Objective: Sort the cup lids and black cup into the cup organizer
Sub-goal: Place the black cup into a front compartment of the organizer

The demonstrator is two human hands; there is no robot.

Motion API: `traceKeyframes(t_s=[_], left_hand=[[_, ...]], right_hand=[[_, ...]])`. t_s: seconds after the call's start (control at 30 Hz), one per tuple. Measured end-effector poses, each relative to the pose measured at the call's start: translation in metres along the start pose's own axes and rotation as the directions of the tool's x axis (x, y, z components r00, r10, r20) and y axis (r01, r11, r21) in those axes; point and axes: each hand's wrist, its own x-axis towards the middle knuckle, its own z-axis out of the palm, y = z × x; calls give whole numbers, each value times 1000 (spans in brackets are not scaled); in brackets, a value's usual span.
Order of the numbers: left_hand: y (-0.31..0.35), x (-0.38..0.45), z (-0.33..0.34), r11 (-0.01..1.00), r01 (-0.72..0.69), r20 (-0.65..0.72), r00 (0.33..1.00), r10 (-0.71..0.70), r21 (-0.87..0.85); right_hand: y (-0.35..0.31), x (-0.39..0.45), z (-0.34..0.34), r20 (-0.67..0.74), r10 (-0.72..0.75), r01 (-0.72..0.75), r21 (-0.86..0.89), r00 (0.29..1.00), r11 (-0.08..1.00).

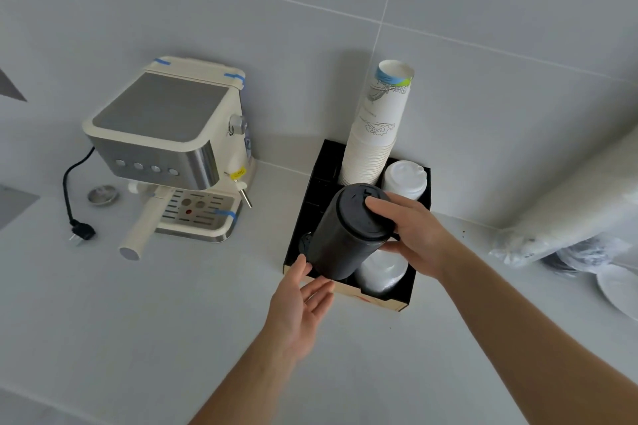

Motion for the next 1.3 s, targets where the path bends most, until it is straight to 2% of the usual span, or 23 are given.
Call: traceKeyframes(t_s=[0.2,0.37,0.67,0.97,1.3], left_hand=[[5,9,-2,998,52,5,999,-52,-38],[13,23,-3,997,44,-31,998,-46,-60],[24,43,3,986,103,-5,995,-104,-135],[25,58,6,987,102,-51,993,-110,-127],[28,68,6,981,134,-97,984,-148,-141]], right_hand=[[2,22,9,-63,25,-25,-8,998,1000],[3,42,12,-42,48,-49,-32,998,998],[3,74,15,8,86,-84,-98,996,992],[15,96,17,25,129,-127,-60,991,990],[38,107,25,13,114,-112,-112,993,987]])
